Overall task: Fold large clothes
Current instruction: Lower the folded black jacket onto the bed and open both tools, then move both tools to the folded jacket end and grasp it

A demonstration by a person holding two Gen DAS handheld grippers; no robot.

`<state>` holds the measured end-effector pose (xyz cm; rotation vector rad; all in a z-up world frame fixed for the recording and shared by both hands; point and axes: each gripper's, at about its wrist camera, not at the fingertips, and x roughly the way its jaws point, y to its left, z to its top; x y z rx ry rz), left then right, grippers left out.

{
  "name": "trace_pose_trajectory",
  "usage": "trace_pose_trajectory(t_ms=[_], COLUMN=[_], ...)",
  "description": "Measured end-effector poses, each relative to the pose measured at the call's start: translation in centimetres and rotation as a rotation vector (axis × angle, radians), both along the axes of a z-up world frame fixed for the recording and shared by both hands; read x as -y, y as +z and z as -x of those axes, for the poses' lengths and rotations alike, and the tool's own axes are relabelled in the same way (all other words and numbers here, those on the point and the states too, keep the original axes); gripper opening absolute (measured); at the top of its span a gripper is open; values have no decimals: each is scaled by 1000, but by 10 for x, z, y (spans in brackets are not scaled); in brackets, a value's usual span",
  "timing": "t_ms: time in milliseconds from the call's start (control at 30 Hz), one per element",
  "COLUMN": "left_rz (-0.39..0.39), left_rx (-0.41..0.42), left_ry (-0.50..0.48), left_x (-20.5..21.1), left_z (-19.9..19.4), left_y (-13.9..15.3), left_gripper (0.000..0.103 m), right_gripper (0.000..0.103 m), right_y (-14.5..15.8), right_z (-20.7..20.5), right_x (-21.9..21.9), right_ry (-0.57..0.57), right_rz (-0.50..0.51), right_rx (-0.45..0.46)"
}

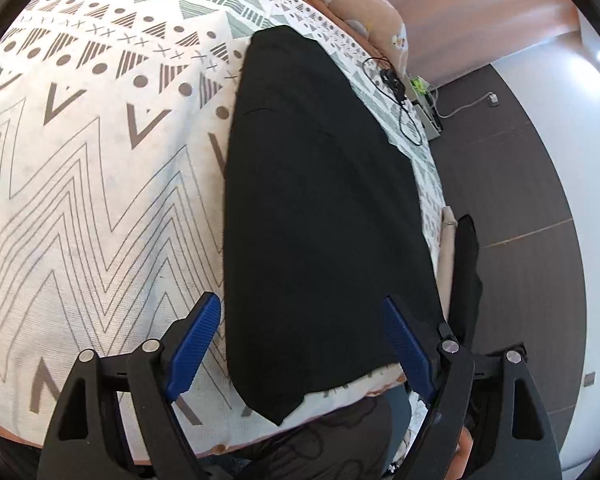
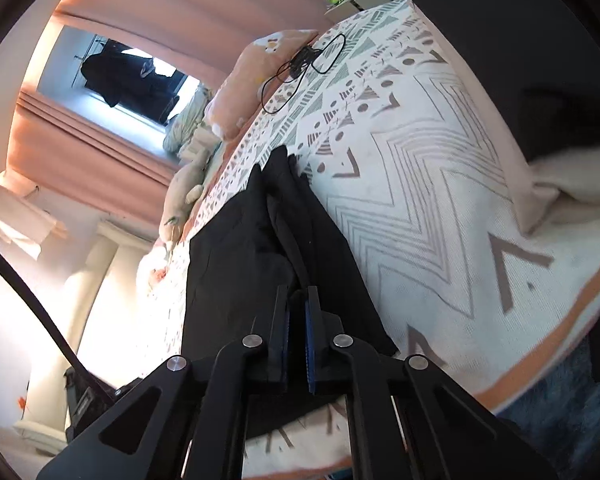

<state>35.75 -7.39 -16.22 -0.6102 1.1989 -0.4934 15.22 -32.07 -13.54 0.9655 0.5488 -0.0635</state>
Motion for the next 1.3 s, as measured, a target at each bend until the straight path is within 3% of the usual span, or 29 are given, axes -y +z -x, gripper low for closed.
trace_pose_trajectory(t_ms=[200,400,533,633,767,833,867,900,1300], left_rz=[-16,-51,-58,-65,-69,-64,-60,-59,-54], left_rx=[15,70,82,79,77,73,69,65,41], left_ry=[-13,17,13,8,3,2,2,2,15], left_x=[5,5,10,15,19,17,16,15,4], left_z=[10,13,12,10,5,0,-2,-5,-58], left_y=[-2,6,5,0,-3,-4,-5,-6,-14], left_gripper=[83,77,72,68,68,68,68,68,68], right_gripper=[1,1,1,2,4,23,60,89,90], right_y=[-13,-16,-1,12,36,43,45,48,54], right_z=[13,20,34,43,36,28,24,18,-89], right_x=[14,13,22,32,29,24,22,21,34], right_ry=[-16,-29,-72,-35,7,39,56,80,304], right_rz=[-49,-33,79,68,171,198,199,195,170], right_rx=[-5,-30,-80,-38,-83,-91,-96,-91,-154])
